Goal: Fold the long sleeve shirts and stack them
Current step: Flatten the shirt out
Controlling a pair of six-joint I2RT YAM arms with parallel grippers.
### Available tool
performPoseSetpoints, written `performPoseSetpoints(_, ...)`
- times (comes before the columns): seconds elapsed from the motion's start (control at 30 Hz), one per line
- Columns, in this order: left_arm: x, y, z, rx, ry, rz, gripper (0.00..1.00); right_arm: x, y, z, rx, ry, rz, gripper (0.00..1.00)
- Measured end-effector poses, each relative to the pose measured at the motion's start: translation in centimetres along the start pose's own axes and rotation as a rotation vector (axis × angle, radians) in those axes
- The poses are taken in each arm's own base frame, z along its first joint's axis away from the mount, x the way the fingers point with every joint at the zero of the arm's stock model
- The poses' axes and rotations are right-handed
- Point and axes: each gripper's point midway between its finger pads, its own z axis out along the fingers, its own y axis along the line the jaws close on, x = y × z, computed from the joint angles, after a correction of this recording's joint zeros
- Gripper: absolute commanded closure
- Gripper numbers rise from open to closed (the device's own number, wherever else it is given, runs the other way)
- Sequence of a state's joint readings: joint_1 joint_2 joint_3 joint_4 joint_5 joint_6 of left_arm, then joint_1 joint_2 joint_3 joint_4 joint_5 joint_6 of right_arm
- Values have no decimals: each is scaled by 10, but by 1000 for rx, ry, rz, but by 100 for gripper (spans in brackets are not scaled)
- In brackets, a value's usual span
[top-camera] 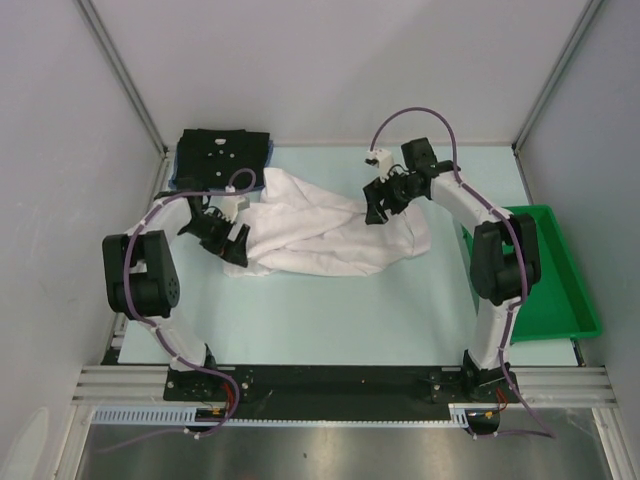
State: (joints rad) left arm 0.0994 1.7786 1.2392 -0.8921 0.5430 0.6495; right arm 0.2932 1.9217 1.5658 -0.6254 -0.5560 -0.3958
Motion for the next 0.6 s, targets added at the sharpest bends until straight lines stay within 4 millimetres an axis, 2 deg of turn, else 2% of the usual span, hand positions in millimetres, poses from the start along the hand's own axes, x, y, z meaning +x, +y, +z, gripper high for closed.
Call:
performPoseSetpoints(0.13, 22, 3, 9, -8, 52, 31, 16, -14, -20, 13, 30, -5, -51, 15)
performPoseSetpoints(0.23, 32, 6, 13, -18, 79, 44, 37, -24, -32, 25, 45, -9, -94, 15)
performPoseSetpoints(0.27, 34, 7, 13, -25, 83, 44, 53, -25, -33, 29, 45, -7, -106, 15)
performPoseSetpoints(0.4, 32, 16, 13, -62, 77, 40, 80, -29, -23, 52, 29, 9, -176, 20)
performPoseSetpoints(0.43, 32, 17, 12, -68, 73, 34, 92, -31, -17, 59, 25, 12, -205, 27)
performPoseSetpoints(0.47, 30, 18, 10, -74, 67, 29, 97, -32, -13, 65, 20, 16, -228, 32)
performPoseSetpoints(0.5, 26, 19, 6, -84, 58, 23, 100, -34, -8, 73, 19, 18, -256, 37)
performPoseSetpoints(0.53, 22, 21, 2, -96, 47, 22, 100, -35, -6, 77, 22, 20, -276, 48)
performPoseSetpoints(0.6, 7, 26, -10, -129, 10, 37, 100, -38, -1, 90, 25, 20, -312, 62)
